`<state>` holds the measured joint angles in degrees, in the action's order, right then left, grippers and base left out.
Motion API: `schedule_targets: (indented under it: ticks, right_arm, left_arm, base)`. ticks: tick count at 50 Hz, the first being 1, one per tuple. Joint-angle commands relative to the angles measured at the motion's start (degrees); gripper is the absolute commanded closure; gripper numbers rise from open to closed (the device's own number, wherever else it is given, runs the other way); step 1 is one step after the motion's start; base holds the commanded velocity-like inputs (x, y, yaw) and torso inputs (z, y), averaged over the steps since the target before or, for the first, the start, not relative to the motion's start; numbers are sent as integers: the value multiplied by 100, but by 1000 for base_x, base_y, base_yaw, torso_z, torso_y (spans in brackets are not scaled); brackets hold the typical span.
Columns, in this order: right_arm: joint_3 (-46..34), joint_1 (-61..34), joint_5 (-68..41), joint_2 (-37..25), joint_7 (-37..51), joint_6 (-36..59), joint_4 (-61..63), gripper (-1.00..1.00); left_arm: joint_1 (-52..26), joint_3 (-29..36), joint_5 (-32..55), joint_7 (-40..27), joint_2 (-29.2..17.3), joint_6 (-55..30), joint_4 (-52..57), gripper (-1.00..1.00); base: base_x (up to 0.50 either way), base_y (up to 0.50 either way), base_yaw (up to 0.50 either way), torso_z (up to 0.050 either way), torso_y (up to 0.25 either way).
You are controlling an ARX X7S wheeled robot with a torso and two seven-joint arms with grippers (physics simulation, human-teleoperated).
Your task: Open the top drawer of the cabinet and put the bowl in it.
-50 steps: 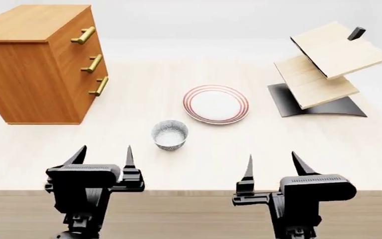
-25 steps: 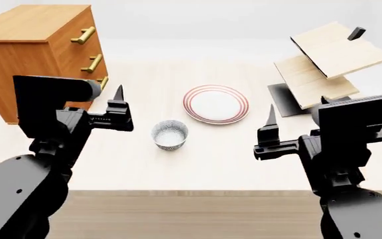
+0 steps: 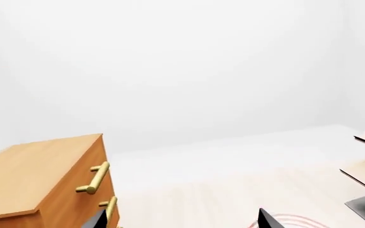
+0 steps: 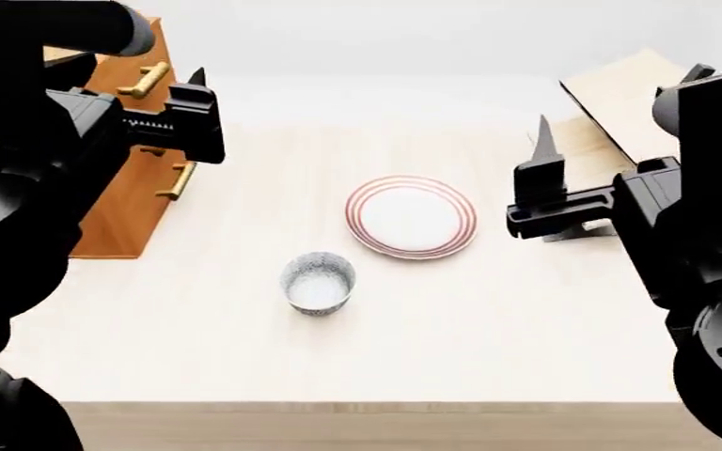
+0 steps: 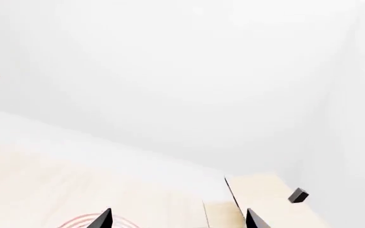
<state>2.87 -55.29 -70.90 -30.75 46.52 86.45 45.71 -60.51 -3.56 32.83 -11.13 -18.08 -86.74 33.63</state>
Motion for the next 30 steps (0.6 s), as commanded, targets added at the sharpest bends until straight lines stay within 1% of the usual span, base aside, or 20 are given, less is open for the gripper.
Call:
schedule_targets:
  ticks: [1,19,30]
  right_arm:
    - [0,-455,-984,-317,668,-48,-121,-100]
    - [-199,-432,-1020,-465,654,-299,-166,-100]
    - [-329,-326,-862,-479,549,-487,-184,-100]
  left_arm:
    - [-388,-19,397,-302,-100,-282,-45,-100]
    - [-390,99,685,-484,-250,-54,-172,-100]
    - [-307,111,759,-528,-330,71,-238,-100]
  base:
    - [500,0,0,0,0]
    - [500,0,0,0,0]
    - [500,0,0,0,1]
